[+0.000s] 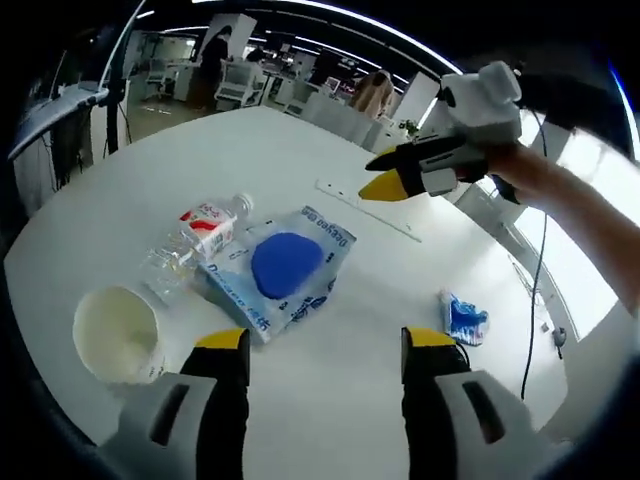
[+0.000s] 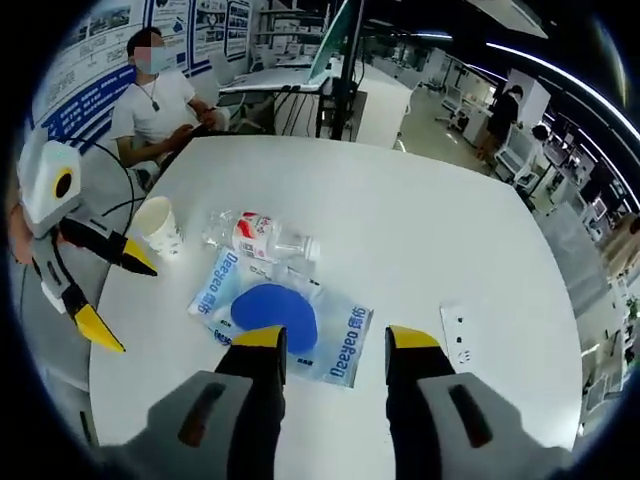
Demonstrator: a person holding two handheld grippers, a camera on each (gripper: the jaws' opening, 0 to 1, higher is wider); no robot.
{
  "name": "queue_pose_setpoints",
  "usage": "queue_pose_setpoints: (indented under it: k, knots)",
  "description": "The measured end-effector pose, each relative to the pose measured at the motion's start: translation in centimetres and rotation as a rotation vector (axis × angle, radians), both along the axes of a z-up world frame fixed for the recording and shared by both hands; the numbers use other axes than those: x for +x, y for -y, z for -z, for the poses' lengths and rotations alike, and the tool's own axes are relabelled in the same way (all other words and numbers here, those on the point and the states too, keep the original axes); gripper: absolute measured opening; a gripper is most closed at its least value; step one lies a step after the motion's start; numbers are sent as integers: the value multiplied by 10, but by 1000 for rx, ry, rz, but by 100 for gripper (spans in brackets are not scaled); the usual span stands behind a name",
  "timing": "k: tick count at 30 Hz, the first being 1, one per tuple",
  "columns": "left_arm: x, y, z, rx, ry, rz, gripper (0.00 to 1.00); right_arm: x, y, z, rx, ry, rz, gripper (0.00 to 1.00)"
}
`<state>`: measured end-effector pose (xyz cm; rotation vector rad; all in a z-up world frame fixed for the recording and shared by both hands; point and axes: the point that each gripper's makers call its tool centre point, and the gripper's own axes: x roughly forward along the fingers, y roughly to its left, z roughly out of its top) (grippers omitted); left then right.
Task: Arrange the tabletop items into an orderly group along one side of the table until the central work area is clear of visible clutter.
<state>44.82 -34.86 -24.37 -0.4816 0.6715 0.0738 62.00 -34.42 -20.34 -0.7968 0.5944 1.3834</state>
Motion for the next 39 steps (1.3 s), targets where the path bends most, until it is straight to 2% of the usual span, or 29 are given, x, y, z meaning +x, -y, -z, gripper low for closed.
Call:
queue_pose_setpoints:
  k: [5, 7, 9, 11, 15, 18, 22, 24, 30, 36, 37, 39]
  knots:
    - [4, -9, 10, -31, -2, -79, 57, 7, -9, 8, -25, -5, -14, 38]
    - [4, -12, 15, -28, -11, -87, 56, 10, -12, 11, -29, -3, -19, 38]
    - [6, -12, 19, -61, -11, -123, 54, 13, -14, 14, -33, -11, -16, 37]
    - [5, -13, 27, -50, -31, -130, 53, 15, -15, 19, -41, -17, -15, 37]
    - [5, -21, 40, -44, -55, -194, 52, 21, -18, 30, -61, -27, -16, 37]
    - [9, -29, 44, -31, -47, -234, 50, 23, -19, 39, -73, -39, -14, 37]
    - [10, -30, 54, -33, -71, -261, 47, 27, -22, 49, -87, -54, -14, 36]
    - [9, -31, 57, -56, -73, -293, 45, 32, -24, 55, -92, -60, -13, 35]
    - [12, -33, 67, -51, -81, -305, 42, 36, -24, 62, -95, -97, 22, 34]
    - [12, -30, 76, -82, -93, -331, 37, 40, -23, 81, -115, -152, 73, 31]
    - [15, -31, 76, -90, -79, -336, 37, 41, -24, 83, -107, -156, 75, 30]
    - [16, -34, 78, -73, -83, -337, 36, 42, -24, 88, -111, -178, 92, 29]
